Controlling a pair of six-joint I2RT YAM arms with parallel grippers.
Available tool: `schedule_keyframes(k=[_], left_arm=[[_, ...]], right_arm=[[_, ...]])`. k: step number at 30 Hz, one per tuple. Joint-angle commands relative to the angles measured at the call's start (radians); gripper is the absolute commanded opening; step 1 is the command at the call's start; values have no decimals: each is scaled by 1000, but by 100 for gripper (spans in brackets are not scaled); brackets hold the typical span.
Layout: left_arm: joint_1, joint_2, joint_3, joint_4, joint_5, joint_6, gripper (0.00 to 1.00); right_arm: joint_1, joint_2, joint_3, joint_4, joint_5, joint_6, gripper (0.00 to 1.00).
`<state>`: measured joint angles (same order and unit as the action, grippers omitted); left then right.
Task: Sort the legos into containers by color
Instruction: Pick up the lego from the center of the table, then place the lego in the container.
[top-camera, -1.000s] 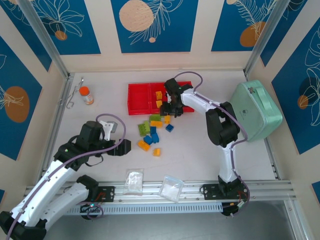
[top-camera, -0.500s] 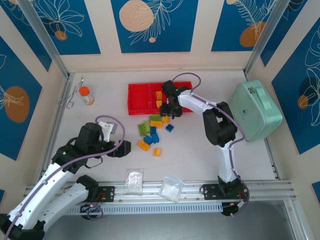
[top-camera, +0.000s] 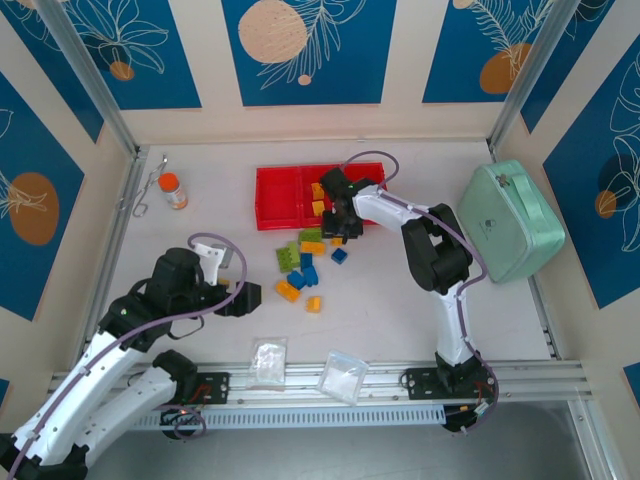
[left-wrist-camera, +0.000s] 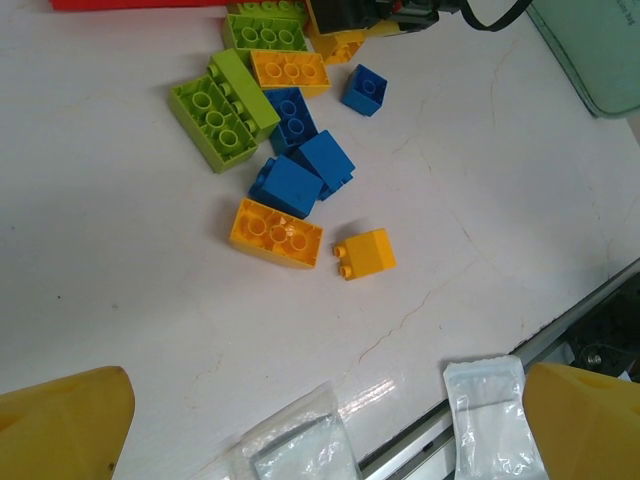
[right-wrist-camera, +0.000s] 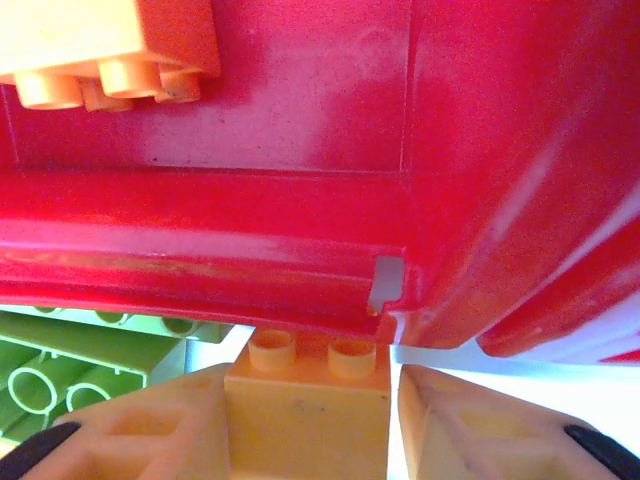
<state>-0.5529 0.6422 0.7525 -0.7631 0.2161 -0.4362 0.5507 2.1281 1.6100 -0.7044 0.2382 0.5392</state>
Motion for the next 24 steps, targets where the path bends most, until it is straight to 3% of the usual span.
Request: schedule_keyframes(k=[1, 4, 13, 24], left_arm=[[-12, -4, -10, 11, 12, 19, 99], [-12, -5, -12, 15, 26, 23, 99], [-13, -1, -19, 35, 71, 28, 99], [-12, -7, -18, 30, 55, 25, 99]], right_arm=[[2, -21, -37, -31, -10, -2, 39], [8, -48, -33, -45, -11, -16, 31], [72, -184, 81, -41, -17, -112, 26], [-10, 122, 540, -131, -98, -141, 26]])
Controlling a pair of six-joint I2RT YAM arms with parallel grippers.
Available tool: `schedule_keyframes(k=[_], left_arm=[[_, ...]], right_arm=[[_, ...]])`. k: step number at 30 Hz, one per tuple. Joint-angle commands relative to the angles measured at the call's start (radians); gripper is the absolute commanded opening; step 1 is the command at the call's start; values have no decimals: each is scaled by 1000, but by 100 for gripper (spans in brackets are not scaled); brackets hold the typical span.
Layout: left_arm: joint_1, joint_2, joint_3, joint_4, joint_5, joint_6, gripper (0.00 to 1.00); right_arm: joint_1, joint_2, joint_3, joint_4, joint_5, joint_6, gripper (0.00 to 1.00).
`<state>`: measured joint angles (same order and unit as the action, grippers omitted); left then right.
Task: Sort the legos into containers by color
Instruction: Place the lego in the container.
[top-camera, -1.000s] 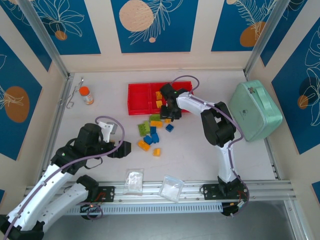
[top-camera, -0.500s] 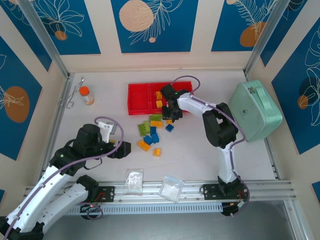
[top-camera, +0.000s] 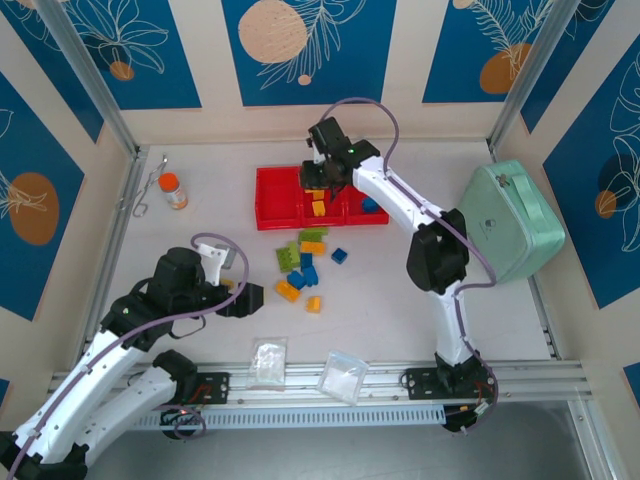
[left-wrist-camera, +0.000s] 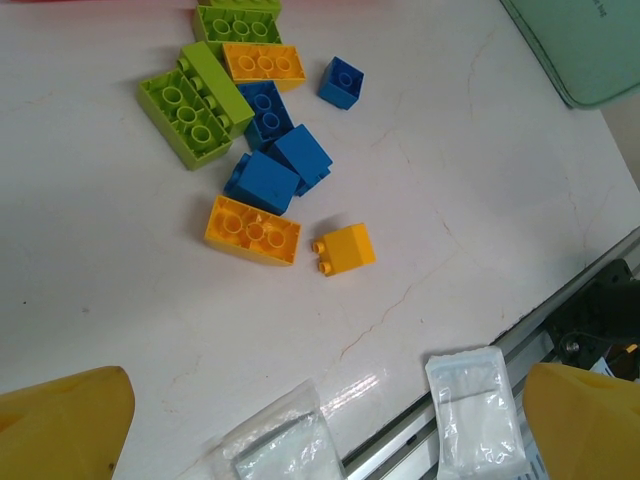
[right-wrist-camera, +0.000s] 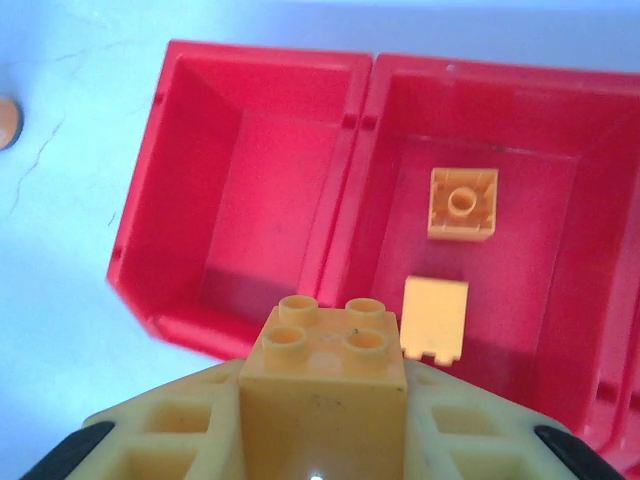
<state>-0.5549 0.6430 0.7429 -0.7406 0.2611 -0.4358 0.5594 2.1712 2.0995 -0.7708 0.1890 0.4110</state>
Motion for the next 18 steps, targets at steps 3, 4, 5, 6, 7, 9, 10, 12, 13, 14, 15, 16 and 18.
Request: schedule_keyframes(k=[3, 4, 5, 6, 7, 9, 10, 12, 13, 14, 15, 16, 18], left_arm=[[-10, -6, -8, 7, 10, 25, 99], [-11, -4, -8, 6, 9, 25, 99], [-10, -4, -4, 2, 3, 25, 99], [-11, -5, 8, -15, -20, 26, 99], [-10, -7, 20, -34, -46, 27, 99], [-10, -30, 21, -39, -66, 29, 99], [-11, -46, 14, -30, -66, 26, 100], [-11, -66, 13, -26, -72, 24, 99], [-11, -72, 14, -27, -75, 25, 99], [-11, -75, 13, -26, -78, 24, 99], [-10, -75, 13, -26, -79, 23, 99], [-10, -72, 17, -30, -79, 23, 99], [-10, -70, 36, -50, -94, 18, 99]], right_arm=[[-37, 138, 119, -84, -58, -6, 30], [-41, 156, 133, -86, -59, 4, 30], [-47, 170, 150, -89, -69, 17, 30], [-54, 187, 168, -92, -103, 25, 30], [-60, 197, 176, -92, -132, 31, 32], [-61, 200, 182, -94, -141, 42, 35], [-60, 194, 179, -95, -136, 44, 38], [-57, 173, 164, -95, -128, 42, 47], [-54, 158, 150, -94, -121, 39, 52], [-53, 142, 136, -92, -116, 39, 58], [-54, 122, 118, -88, -110, 42, 63], [-57, 101, 97, -89, -112, 46, 68], [-62, 44, 36, -67, -122, 53, 74]])
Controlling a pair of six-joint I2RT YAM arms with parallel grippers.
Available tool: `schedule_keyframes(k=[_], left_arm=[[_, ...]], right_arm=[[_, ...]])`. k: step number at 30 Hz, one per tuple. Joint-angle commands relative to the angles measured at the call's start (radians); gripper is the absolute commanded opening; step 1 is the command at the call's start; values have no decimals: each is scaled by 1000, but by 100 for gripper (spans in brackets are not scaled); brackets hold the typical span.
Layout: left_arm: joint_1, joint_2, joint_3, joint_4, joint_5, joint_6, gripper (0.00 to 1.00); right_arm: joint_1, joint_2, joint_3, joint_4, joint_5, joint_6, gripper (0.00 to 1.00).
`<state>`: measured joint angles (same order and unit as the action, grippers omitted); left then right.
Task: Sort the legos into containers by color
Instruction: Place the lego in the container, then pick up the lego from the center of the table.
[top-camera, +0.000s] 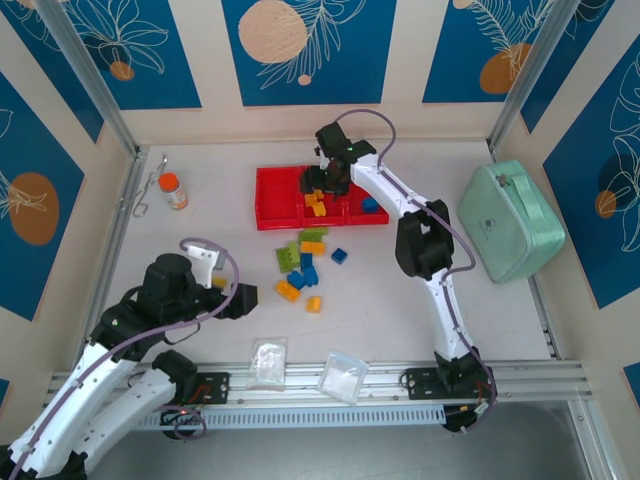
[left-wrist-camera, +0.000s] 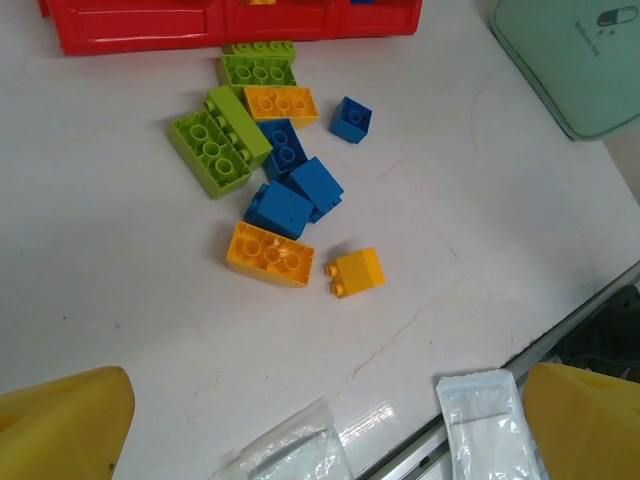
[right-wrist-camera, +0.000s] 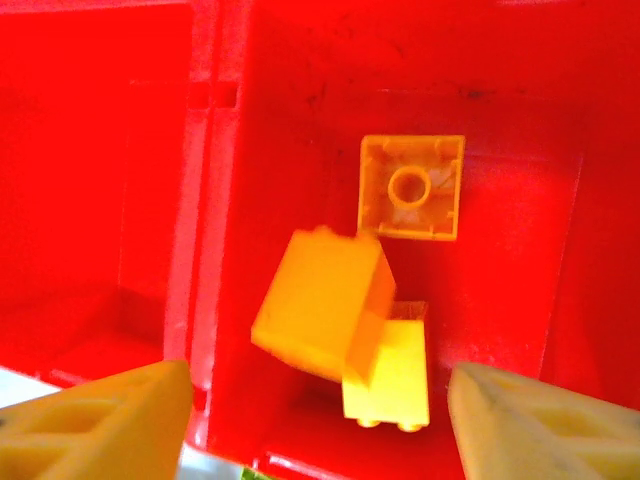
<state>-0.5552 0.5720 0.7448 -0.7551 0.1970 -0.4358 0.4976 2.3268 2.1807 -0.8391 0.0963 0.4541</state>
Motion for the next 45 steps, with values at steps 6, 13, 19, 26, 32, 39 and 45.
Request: schedule_keyframes(k=[6, 13, 19, 26, 32, 39, 45], left_arm=[[-10, -55, 48, -64, -110, -14, 99], [-10, -23, 48, -58, -104, 10, 99], [-10, 69, 34, -24, 3, 23, 99], [-9, 111, 22, -2, 79, 35, 99], [-7, 12, 11, 6, 20, 40, 100], [-8, -1, 20, -15, -21, 28, 99], [-8, 61, 37, -39, -15, 27, 99]], right_arm=[[-10, -337, -322, 74, -6, -2, 79], [-10, -562, -682, 180, 4, 120, 81], [39, -591, -869, 235, -75, -13, 76], [105, -622, -921, 163, 119, -383, 83], [80, -542, -889, 120, 123, -456, 86], [99, -414, -828, 139, 132, -497, 88], [121, -363, -807, 163, 170, -478, 76]])
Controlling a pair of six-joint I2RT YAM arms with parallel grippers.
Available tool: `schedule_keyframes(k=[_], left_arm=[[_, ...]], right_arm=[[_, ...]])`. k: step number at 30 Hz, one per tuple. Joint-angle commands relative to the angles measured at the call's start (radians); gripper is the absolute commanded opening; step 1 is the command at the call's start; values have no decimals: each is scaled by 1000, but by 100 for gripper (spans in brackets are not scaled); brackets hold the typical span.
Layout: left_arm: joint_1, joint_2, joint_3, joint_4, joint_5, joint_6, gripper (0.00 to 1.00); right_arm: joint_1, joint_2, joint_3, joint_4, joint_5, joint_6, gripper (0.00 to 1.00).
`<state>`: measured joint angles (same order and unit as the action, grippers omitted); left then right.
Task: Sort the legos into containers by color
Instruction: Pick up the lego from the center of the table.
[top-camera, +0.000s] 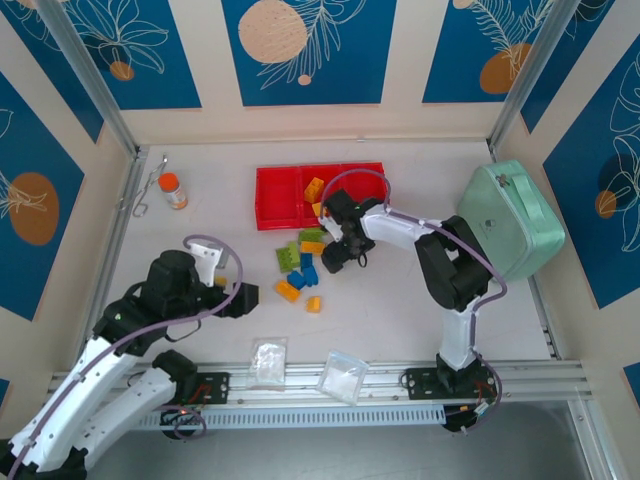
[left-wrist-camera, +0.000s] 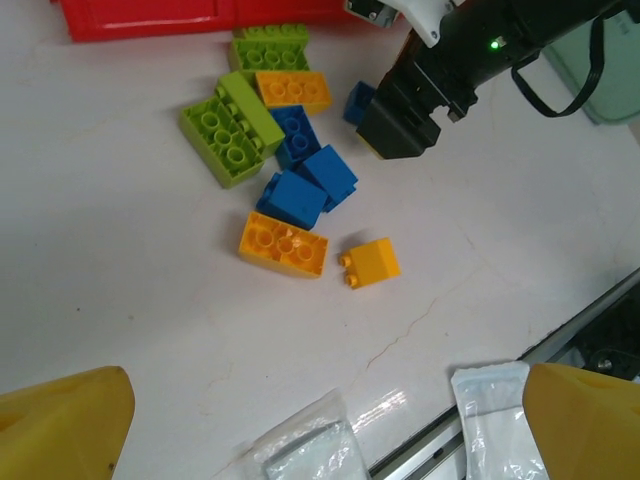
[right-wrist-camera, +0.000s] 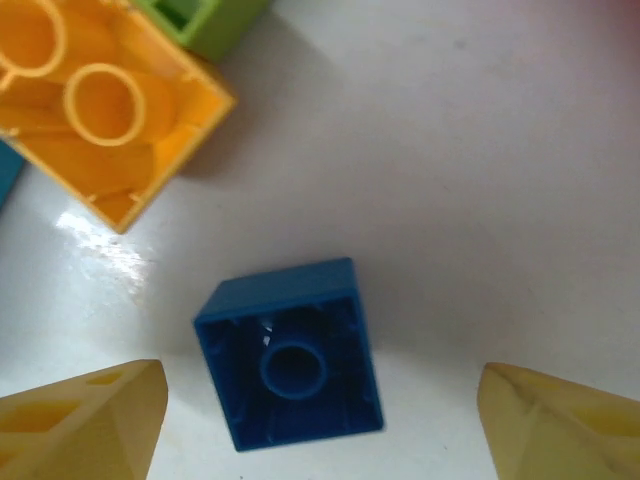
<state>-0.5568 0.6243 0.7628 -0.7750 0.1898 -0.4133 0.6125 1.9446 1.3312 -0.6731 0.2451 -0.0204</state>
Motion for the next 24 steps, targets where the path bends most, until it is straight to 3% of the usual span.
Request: schedule_keyframes(k=[1, 9, 12, 15, 21, 24], left_arm=[[-7, 11, 20, -20, -5, 5, 99], [-6, 0, 14, -14, -6, 4, 99], [-5, 0, 15, -14, -8, 3, 99], [-6, -1, 11, -12, -18, 0, 99], [-5, -16, 9, -6, -18, 1, 99], [-6, -37, 4, 0, -24, 1, 99]], right_arm=[[6, 22, 49, -7, 27, 6, 71], [9, 35, 52, -19, 21, 27, 57], [15, 54, 71, -53, 58, 34, 47], [20, 62, 65, -65, 92, 46, 45], [20, 14, 78, -89, 87, 80, 23], [4, -64, 95, -97, 75, 107, 18]])
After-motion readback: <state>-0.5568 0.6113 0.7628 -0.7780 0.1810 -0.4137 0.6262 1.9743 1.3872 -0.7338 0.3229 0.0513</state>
